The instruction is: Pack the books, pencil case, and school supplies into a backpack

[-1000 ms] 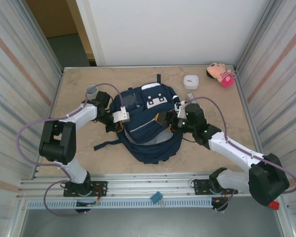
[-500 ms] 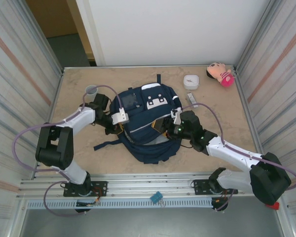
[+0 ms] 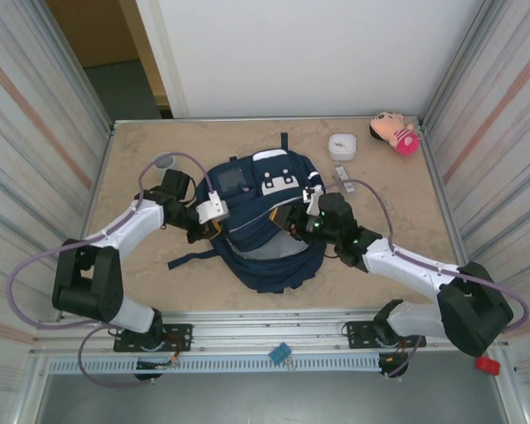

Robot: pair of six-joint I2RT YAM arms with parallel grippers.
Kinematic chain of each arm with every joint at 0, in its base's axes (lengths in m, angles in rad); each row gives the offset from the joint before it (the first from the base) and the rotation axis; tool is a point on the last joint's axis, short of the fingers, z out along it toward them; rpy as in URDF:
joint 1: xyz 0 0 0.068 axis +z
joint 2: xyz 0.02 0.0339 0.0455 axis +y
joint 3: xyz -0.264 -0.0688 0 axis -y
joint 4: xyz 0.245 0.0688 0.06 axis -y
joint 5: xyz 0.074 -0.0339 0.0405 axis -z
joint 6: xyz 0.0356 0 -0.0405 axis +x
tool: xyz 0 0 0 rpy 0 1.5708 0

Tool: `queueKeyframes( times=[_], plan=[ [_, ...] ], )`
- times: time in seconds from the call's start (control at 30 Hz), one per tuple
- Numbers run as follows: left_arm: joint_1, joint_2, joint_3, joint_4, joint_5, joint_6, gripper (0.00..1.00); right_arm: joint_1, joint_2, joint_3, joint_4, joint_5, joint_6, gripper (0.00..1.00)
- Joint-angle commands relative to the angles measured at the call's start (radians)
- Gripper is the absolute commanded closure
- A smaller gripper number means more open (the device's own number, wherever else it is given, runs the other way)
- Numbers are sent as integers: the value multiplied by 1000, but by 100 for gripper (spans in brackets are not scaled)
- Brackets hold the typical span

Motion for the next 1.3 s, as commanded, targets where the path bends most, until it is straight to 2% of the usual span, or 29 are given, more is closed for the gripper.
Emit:
queueKeyframes(
  times=[0.0, 0.17, 0.37, 0.47, 0.63, 0.8, 0.87, 0.97, 1.03, 1.13, 1.27],
  plan=[
    [-24, -90, -15, -57, 160, -100, 100, 5, 42, 80, 40, 22, 11, 68],
    [-96, -169, -46, -51, 152, -189, 100, -2, 79, 127, 27, 17, 1, 70],
    [-151, -196, -58, -68, 168, -264, 100, -16, 86, 130, 44, 27, 6, 73],
    [-223, -202, -67, -27, 148, -328, 100, -21, 89, 142, 21, 33, 12, 74],
    [-367, -232, -125, 143, 102, -494, 96, -28, 75, 139, -3, 28, 18, 75],
    [-455, -322, -202, 342, 31, -665, 91, -41, 39, 121, -59, 11, 2, 75],
    [-493, -351, -209, 378, 8, -684, 90, -48, 33, 115, -74, -12, 0, 75],
    [-545, -377, -193, 345, -38, -646, 76, -79, 28, 119, -109, -100, -67, 75],
    [-548, -399, -180, 304, -87, -604, 65, -113, 17, 132, -157, -185, -115, 75],
    [-548, -450, -185, 253, -206, -483, 51, -179, -3, 176, -301, -322, -234, 75],
    [-547, -493, -203, 268, -414, -318, 31, -256, -1, 252, -505, -469, -406, 75]
  ],
)
